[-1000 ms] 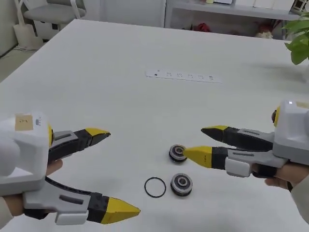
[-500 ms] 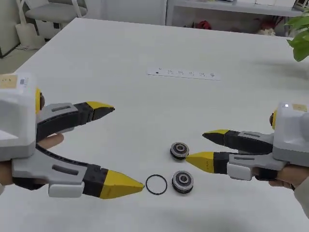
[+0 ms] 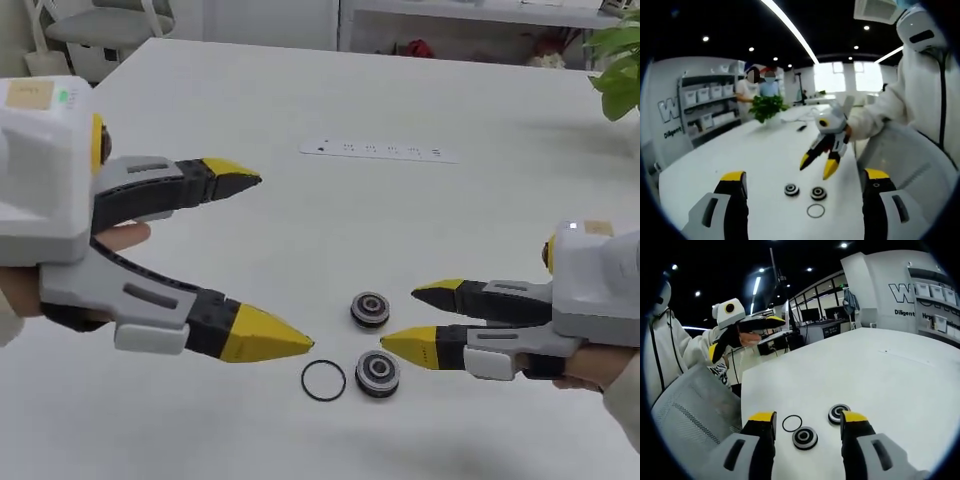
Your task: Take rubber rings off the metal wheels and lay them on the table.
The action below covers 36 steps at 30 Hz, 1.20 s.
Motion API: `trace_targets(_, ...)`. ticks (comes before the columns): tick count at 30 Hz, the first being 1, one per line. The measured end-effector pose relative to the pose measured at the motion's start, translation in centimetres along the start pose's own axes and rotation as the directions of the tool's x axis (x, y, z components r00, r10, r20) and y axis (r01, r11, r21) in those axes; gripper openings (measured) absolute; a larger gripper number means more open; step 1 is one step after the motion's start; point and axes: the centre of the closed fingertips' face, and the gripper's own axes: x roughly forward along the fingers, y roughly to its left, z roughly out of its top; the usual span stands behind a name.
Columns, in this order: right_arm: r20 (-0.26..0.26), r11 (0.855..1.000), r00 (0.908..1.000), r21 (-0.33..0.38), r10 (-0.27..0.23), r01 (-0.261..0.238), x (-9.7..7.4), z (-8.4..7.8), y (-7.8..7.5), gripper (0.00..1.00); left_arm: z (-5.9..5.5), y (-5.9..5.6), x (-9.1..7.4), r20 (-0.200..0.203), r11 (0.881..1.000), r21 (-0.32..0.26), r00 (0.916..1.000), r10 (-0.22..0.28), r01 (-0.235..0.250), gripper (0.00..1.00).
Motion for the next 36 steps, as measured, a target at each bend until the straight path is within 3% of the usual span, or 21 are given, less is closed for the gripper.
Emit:
trace_targets(7, -0.018, 1.0, 0.9998, -0.002, 0.006, -0.006, 0.2, -0.6, 0.1, 0.47, 0.8, 0.0, 1.9, 0.016, 0.999, 0.016, 0.999, -0.042, 0.042, 0.94)
trace_targets(11, -0.025, 1.0, 0.9997, -0.001, 0.006, -0.006, 0.2, -0.8, 0.1, 0.46, 0.7, 0.7, 2.8, 0.019, 0.998, 0.025, 0.9981, -0.059, 0.059, 0.92)
trace_targets(19, -0.049, 1.0, 0.9987, -0.001, 0.013, -0.013, 0.4, -1.5, 0.1, 0.44, -0.3, 1.3, 4.7, 0.014, 0.994, 0.042, 0.9946, -0.103, 0.103, 0.87)
trace_targets(24, -0.066, 1.0, 0.9976, -0.004, 0.021, -0.021, 0.5, -1.9, 0.2, 0.44, -0.8, 1.3, 5.7, 0.01, 0.991, 0.063, 0.9925, -0.121, 0.121, 0.78)
trace_targets(30, -0.079, 1.0, 0.9965, -0.003, 0.027, -0.027, 0.7, -2.4, 0.2, 0.42, -1.0, 1.3, 6.6, 0.023, 0.99, 0.056, 0.9912, -0.131, 0.129, 0.74)
trace_targets(36, -0.086, 1.0, 0.9958, -0.001, 0.031, -0.032, 0.8, -2.7, 0.3, 0.41, -2.2, 0.9, 7.4, 0.02, 0.99, 0.02, 0.9904, -0.137, 0.136, 0.68)
